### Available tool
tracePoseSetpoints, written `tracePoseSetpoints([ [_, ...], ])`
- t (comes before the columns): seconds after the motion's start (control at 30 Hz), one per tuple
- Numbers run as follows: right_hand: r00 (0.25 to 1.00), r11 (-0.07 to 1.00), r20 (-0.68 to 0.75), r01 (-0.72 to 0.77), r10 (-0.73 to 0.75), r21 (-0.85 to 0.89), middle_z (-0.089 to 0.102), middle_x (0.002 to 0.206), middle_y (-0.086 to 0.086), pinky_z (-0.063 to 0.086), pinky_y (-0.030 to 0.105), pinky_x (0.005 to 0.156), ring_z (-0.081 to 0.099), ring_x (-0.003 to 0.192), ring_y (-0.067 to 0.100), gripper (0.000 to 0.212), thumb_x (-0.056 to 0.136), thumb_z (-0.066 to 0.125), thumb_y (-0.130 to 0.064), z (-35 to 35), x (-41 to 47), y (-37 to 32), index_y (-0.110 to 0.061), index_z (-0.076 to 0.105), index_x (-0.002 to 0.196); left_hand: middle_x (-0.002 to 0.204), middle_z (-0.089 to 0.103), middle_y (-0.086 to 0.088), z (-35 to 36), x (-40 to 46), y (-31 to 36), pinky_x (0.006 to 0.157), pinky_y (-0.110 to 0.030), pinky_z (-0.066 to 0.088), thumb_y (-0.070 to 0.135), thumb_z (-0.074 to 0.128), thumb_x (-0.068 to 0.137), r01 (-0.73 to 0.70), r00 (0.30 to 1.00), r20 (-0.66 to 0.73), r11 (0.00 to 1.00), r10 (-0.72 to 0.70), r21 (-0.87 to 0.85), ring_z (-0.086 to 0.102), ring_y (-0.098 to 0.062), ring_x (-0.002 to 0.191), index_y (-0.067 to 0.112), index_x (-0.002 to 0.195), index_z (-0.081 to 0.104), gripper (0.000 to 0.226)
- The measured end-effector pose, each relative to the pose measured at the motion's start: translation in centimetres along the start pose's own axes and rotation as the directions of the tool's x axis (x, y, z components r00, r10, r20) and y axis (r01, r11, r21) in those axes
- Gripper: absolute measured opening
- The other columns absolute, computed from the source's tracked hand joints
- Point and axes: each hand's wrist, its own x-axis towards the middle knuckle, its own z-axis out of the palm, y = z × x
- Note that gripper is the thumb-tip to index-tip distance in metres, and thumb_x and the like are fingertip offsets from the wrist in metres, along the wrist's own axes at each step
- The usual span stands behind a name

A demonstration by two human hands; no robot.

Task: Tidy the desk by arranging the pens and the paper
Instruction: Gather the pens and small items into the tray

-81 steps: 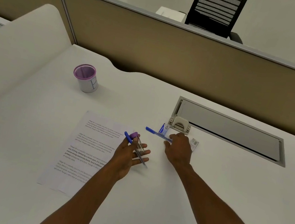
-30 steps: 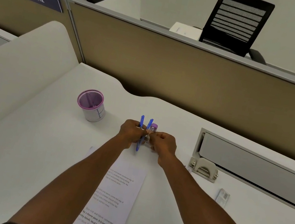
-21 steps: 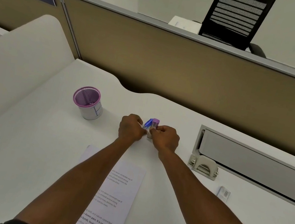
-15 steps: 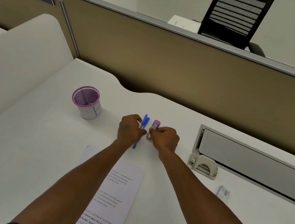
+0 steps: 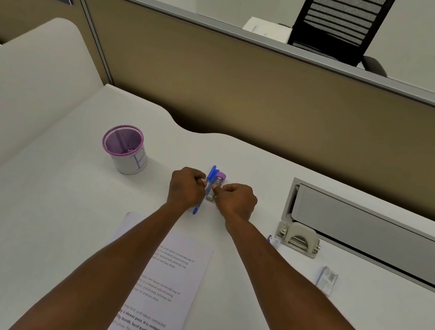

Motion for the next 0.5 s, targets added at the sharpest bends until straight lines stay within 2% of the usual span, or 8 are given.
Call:
tracePoseSetpoints([
  [0.17,1.000,0.994,0.013,0.020,-0.021,0.106,0.073,0.074,0.007,0.061,0.043,0.075,0.070,0.071,0.024,0.022,0.083,0.077,-0.031,-1.7,-1.5,-0.4,-0.010,0.075,0.077,0.104,0.073,-0.016,-0.3,-0.3,0.1,0.085,-0.021,0.045,0.012,0.065,0.089,0.008,1.000,-0.002,1.000,-0.008,-0.014,0.068,-0.027,0.097,0.000,0.105,0.073,0.022],
  [0.27,0.998,0.977,-0.031,0.066,-0.061,0.202,0.075,0.081,0.001,0.061,0.037,0.075,0.072,0.074,0.018,0.015,0.086,0.074,-0.031,-4.7,-3.3,0.2,-0.016,0.074,0.087,0.116,0.068,-0.012,-0.6,-1.1,0.6,0.094,-0.028,0.048,0.020,0.069,0.089,-0.009,0.997,-0.073,1.000,0.008,-0.014,0.064,-0.025,0.104,0.006,0.116,0.068,0.032],
  [0.37,0.990,0.958,-0.129,0.095,-0.062,0.270,0.073,0.072,-0.008,0.055,0.027,0.062,0.071,0.061,0.010,0.004,0.085,0.073,-0.024,-8.6,-5.9,2.6,-0.022,0.074,0.082,0.120,0.064,-0.006,0.1,-3.6,1.8,0.091,-0.017,0.040,0.024,0.069,0.088,-0.163,0.973,-0.171,0.986,0.155,-0.030,0.057,-0.021,0.112,0.011,0.117,0.067,0.032],
  [0.43,0.978,0.965,-0.204,0.097,-0.047,0.244,0.072,0.070,-0.009,0.055,0.027,0.064,0.070,0.063,0.010,0.006,0.085,0.072,-0.022,-11.0,-7.3,4.8,-0.023,0.073,0.079,0.117,0.064,-0.003,1.4,-6.3,3.0,0.091,-0.006,0.032,0.023,0.069,0.088,-0.305,0.938,-0.187,0.951,0.290,-0.056,0.054,-0.018,0.112,0.014,0.115,0.067,0.028],
  [0.5,0.951,0.986,-0.300,0.109,-0.067,0.125,0.071,0.073,-0.008,0.055,0.028,0.071,0.069,0.070,0.012,0.006,0.085,0.072,-0.022,-13.2,-8.2,7.0,-0.020,0.074,0.080,0.113,0.065,0.000,3.1,-9.0,4.0,0.093,-0.007,0.038,0.024,0.069,0.087,-0.399,0.914,-0.138,0.908,0.382,-0.127,0.056,-0.015,0.108,0.018,0.112,0.067,0.025],
])
